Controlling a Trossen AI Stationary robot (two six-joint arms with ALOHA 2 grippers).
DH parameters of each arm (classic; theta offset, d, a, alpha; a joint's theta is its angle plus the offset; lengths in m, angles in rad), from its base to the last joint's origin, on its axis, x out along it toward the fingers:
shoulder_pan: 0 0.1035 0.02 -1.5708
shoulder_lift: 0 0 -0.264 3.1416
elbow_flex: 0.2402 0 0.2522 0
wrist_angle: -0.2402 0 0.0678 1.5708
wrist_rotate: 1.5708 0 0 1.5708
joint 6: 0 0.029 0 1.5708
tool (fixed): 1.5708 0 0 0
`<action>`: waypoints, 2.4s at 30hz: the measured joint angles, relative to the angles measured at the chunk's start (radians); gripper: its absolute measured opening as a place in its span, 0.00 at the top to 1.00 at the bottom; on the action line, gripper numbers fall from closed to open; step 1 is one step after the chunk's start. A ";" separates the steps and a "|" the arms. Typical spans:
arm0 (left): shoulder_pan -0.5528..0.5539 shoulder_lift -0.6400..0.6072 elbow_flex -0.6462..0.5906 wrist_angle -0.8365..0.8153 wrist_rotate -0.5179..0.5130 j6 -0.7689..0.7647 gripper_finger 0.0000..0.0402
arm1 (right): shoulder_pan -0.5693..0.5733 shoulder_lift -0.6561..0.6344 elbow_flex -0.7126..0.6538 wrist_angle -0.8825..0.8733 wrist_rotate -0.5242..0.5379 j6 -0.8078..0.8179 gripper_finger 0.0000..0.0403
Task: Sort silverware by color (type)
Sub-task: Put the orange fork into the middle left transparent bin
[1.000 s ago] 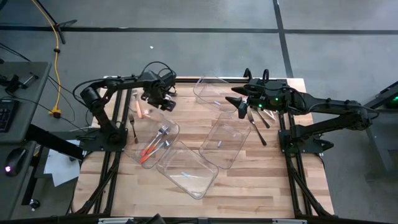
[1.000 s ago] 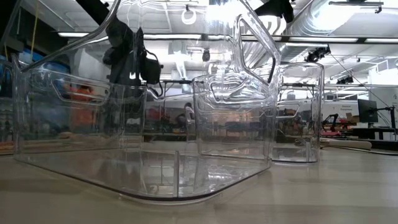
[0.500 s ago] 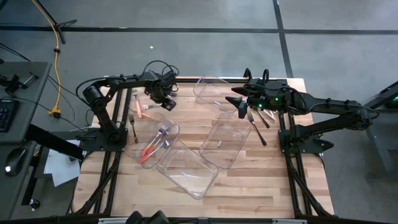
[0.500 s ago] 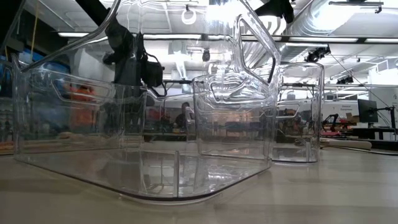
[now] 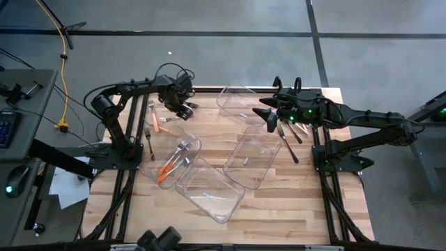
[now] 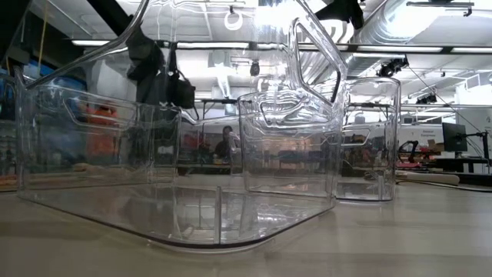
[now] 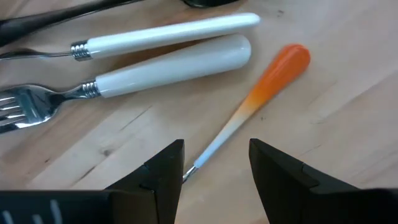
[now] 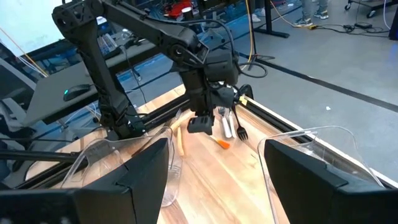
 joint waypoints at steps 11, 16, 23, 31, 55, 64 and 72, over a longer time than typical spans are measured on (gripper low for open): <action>-0.003 0.026 -0.001 -0.016 0.026 0.054 0.57 | 0.000 0.000 0.000 0.001 0.027 0.023 0.38; -0.009 0.063 -0.021 -0.013 -0.021 0.054 0.57 | 0.000 0.000 0.000 0.001 0.035 0.028 0.38; -0.011 0.076 -0.023 -0.002 -0.046 0.054 0.57 | 0.000 0.000 0.000 0.001 0.035 0.030 0.38; -0.022 0.077 -0.024 -0.006 -0.055 0.056 0.76 | 0.000 0.000 0.000 0.000 0.035 0.029 0.38; -0.073 0.076 0.104 -0.157 0.059 0.165 1.00 | 0.000 0.000 0.000 -0.022 0.035 0.018 0.38; -0.089 -0.128 0.150 -0.133 0.076 0.162 1.00 | 0.000 0.000 0.000 -0.022 0.035 0.007 0.38; -0.140 -0.493 0.020 0.197 0.197 -0.037 1.00 | 0.000 0.000 0.000 -0.021 0.005 -0.008 0.38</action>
